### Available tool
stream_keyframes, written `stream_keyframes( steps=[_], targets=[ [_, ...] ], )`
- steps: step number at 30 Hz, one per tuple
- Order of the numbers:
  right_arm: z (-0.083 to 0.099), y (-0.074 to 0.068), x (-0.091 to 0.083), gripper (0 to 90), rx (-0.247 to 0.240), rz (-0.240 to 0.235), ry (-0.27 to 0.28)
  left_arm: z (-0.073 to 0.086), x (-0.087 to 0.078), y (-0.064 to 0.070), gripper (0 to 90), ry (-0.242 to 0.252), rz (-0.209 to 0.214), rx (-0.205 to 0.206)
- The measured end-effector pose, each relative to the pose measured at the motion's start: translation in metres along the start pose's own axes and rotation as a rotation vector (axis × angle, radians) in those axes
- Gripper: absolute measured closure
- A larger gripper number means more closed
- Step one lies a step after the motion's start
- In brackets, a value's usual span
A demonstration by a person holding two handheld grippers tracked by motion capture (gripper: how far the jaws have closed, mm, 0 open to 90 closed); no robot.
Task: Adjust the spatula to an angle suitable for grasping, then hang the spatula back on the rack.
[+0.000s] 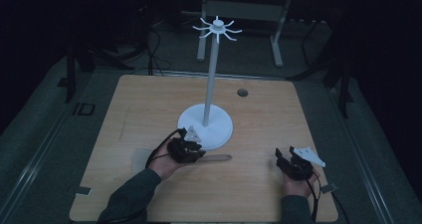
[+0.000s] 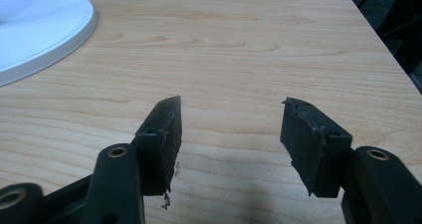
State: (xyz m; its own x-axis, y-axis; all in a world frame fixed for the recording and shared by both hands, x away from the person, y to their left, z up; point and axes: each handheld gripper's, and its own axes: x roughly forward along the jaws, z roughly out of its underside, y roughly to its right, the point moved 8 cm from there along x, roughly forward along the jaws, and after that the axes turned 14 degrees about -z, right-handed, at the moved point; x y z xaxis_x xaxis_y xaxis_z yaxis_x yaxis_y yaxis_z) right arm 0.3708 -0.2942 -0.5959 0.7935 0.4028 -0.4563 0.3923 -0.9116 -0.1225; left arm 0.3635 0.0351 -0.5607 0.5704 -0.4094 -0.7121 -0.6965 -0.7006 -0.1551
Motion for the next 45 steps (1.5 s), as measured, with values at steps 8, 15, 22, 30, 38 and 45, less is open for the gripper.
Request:
stream_keyframes(
  steps=[8, 15, 22, 30, 38, 45],
  targets=[
    [0.0, 0.0, 0.0, 40.5, -0.001, 0.001, 0.003, 0.0, -0.005, -0.012, 61.6, -0.002, -0.007, -0.016],
    [0.0, 0.0, 0.0, 40.5, 0.0, 0.001, 0.003, -0.005, -0.008, -0.02, 59.5, -0.008, -0.01, -0.005],
    [0.0, 0.0, 0.0, 40.5, -0.001, 0.0, 0.004, -0.013, -0.012, -0.025, 59.4, -0.013, -0.006, 0.018],
    [0.0, -0.001, 0.0, 40.0, -0.004, -0.002, -0.003, -0.024, -0.014, -0.024, 56.3, -0.04, 0.005, 0.095],
    [0.0, -0.001, 0.0, 39.7, -0.006, -0.004, -0.004, -0.024, -0.002, -0.014, 59.1, -0.145, 0.042, 0.246],
    [0.0, -0.002, 0.001, 39.1, -0.01, -0.01, -0.01, -0.017, 0.01, -0.003, 61.9, -0.23, 0.094, 0.32]
  ],
)
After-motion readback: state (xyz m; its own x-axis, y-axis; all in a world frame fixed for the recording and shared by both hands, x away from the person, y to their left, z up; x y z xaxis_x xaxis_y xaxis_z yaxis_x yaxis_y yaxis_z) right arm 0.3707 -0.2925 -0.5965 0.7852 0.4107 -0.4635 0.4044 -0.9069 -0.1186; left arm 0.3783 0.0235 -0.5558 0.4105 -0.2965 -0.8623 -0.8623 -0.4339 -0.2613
